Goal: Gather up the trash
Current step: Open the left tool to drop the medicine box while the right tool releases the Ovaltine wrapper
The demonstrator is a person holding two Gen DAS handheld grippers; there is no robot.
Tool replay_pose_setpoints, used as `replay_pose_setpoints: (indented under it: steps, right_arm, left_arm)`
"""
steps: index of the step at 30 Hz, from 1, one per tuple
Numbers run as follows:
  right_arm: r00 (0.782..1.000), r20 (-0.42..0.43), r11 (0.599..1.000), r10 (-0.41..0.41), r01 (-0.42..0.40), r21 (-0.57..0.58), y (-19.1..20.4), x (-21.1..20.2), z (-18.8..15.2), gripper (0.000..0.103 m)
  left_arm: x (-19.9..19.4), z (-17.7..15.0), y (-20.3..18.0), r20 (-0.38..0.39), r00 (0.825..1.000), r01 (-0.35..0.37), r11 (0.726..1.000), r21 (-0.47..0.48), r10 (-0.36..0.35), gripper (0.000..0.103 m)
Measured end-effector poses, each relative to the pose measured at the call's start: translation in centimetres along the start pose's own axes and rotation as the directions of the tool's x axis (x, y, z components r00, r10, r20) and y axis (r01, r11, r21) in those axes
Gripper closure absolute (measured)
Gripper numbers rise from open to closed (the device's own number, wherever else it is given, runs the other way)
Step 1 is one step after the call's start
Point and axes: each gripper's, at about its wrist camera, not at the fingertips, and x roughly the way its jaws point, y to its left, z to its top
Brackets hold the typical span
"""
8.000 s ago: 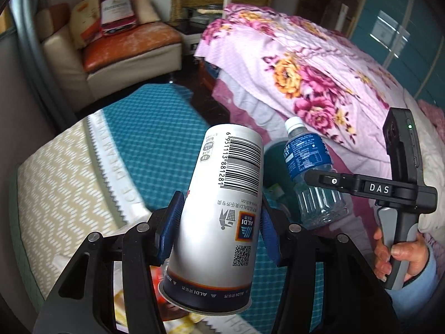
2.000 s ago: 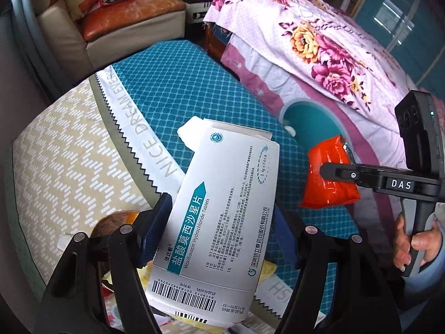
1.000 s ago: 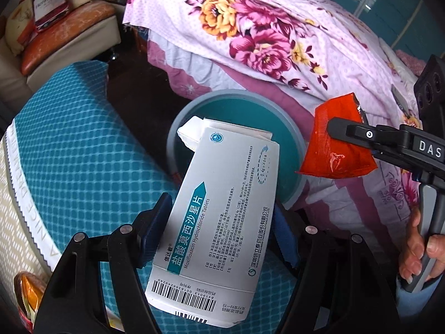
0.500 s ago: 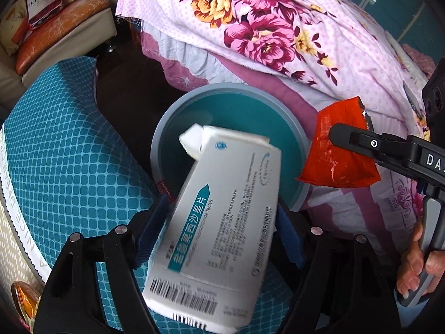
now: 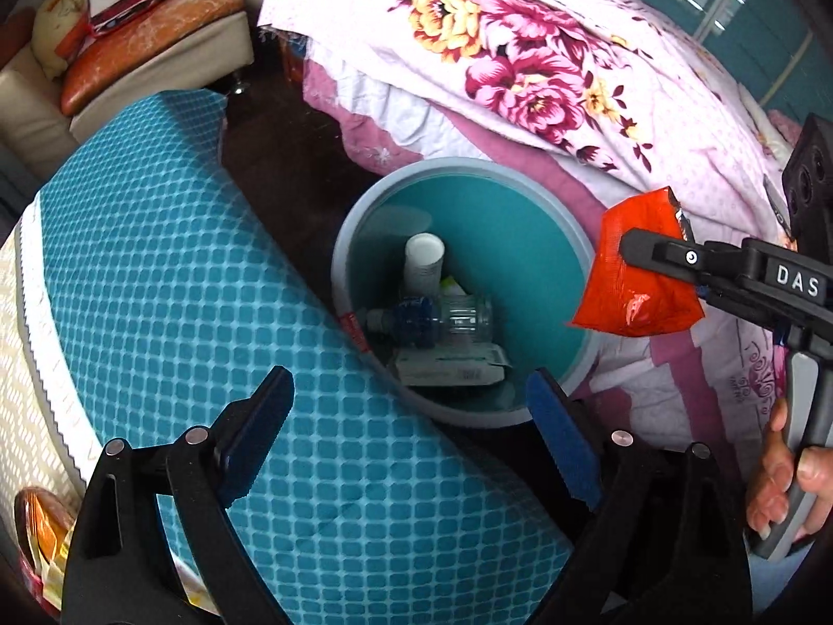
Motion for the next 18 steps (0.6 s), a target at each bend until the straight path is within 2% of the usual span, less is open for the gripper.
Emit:
replay_pose_setpoints:
  steps: [3,6,7,8,10,18]
  right_arm:
    - [1.000,-0.010,1.000,-0.008,0.008,-0.012,0.7,0.4,0.0,0.077]
    - [0.999,-0.019,0.999,-0.027,0.027,-0.028,1.5,0.7,0.0,0.069]
    - [0.999,-0.022,0.999,-0.031,0.030,-0.030,1.8,0.8,-0.1,0.058]
    - [0.999,-0.029,0.999,-0.039,0.038,-0.033,2.1,0.9,-0.1,0.042]
    - [0.998,-0.033,0.998,-0.057,0.056,-0.042,2.8,1.0,-0.3,0.028]
    - [0.993,-0.065,0.995,-0.093,0.090,-0.050,4.8,1.5,-1.9,0.025]
  left_arm:
    - [-0.7,-0.8,0.9,0.008,1.000,0.005,1.000,-0.024,-0.005,0.012]
    - [-1.3,-1.5,1.7,0.020,1.000,0.006,0.999,-0.045,-0.005,0.011]
    - [-1.5,-1.8,2.0,0.023,1.000,0.005,0.999,-0.050,-0.004,0.010]
    - [-1.7,-2.1,2.3,0.027,1.000,0.004,0.999,-0.055,-0.003,0.010]
    - [-1.9,-2.7,2.8,0.030,1.000,-0.002,0.998,-0.062,0.003,0.010]
    - [-3.3,-5.4,5.6,0.038,0.999,0.030,0.990,-0.139,-0.025,0.010]
